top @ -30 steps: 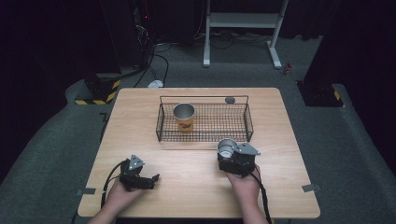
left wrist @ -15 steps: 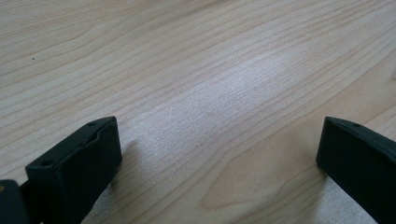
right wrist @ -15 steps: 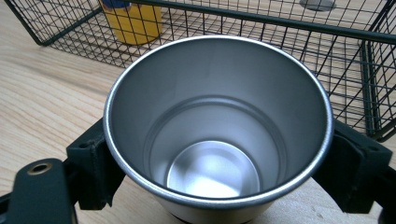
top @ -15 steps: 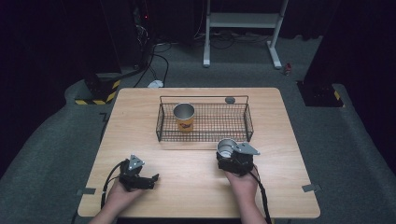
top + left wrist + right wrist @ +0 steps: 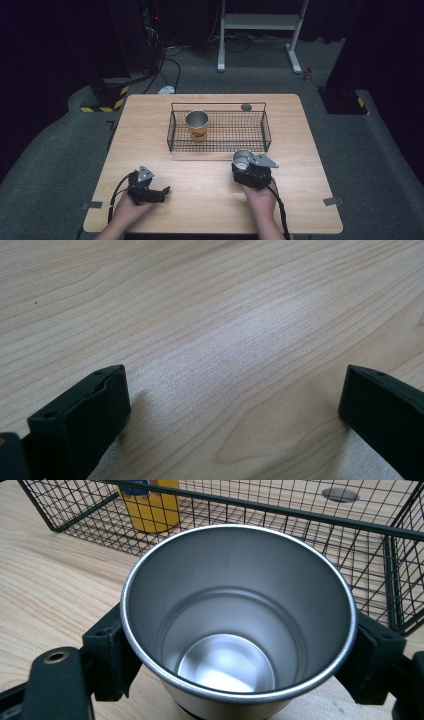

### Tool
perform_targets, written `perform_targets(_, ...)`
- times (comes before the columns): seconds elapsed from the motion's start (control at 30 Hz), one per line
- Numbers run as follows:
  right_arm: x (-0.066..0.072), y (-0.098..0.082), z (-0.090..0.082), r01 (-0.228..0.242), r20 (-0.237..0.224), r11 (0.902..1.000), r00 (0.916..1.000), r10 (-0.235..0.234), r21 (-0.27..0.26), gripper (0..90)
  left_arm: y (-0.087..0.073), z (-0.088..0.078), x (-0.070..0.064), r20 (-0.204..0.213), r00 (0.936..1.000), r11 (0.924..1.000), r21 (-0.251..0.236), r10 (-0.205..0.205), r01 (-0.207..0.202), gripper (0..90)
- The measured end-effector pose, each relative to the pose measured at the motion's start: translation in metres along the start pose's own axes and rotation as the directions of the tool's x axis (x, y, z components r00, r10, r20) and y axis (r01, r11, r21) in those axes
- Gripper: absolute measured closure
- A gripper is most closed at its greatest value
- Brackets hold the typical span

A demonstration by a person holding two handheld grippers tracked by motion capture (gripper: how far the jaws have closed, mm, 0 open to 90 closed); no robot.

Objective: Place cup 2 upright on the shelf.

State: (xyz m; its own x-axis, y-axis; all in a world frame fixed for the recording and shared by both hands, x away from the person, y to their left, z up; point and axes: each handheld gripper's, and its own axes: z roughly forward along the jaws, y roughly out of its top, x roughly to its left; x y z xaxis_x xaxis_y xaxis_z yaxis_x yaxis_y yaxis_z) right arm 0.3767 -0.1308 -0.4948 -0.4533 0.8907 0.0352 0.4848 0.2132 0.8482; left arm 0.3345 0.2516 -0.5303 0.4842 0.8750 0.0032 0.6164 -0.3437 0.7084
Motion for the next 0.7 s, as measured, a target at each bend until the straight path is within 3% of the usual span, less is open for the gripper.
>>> perform_targets(0.7,0.000,0.003,-0.019,0.005,0.006,0.9988,1.0000,-0.005,-0.048,18.4,0.000,0.000,0.000,-0.002,1.0000,1.0000,-0.001,-0.001,0.001,0.3)
